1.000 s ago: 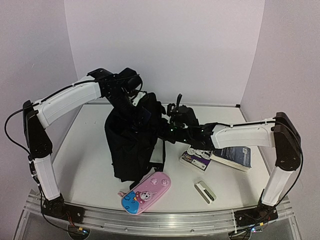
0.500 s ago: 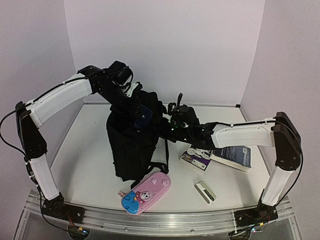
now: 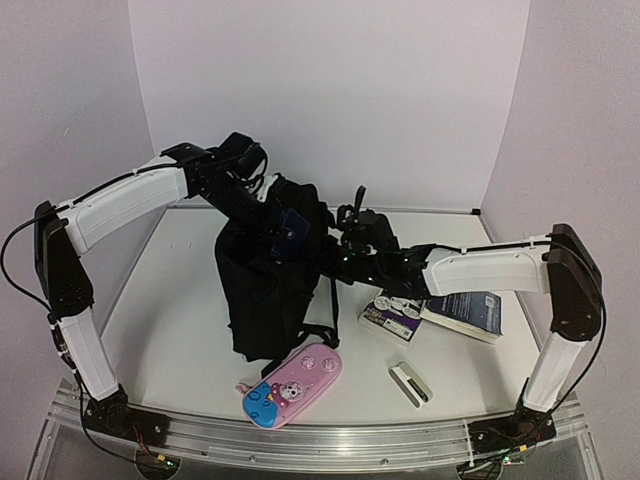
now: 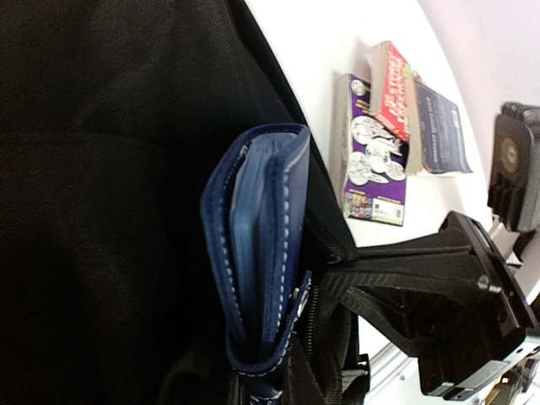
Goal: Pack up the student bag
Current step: Adjust the student bag at the center of the board.
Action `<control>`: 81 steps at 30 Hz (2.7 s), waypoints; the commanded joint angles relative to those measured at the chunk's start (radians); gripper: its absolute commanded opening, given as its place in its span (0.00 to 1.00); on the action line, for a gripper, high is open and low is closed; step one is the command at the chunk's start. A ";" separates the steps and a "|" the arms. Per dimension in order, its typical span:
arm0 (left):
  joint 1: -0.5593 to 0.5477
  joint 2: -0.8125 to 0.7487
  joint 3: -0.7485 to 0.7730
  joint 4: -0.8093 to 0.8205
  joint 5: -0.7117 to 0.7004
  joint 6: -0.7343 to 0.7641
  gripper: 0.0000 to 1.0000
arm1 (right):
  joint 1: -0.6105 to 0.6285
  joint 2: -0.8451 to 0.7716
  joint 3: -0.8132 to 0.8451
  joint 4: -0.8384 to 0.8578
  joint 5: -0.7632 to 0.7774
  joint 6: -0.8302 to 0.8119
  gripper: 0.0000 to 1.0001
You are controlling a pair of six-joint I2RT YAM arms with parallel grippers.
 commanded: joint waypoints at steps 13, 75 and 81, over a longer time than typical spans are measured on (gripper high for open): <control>0.033 -0.083 0.038 0.055 0.275 -0.192 0.00 | -0.013 0.038 0.081 0.052 0.207 -0.028 0.00; 0.284 -0.634 -0.807 0.497 0.217 -0.375 0.00 | 0.015 -0.016 0.251 -0.309 -0.062 -0.328 0.77; 0.379 -0.644 -0.784 0.454 0.296 -0.330 0.00 | 0.004 -0.058 0.154 -0.415 0.058 -0.251 0.80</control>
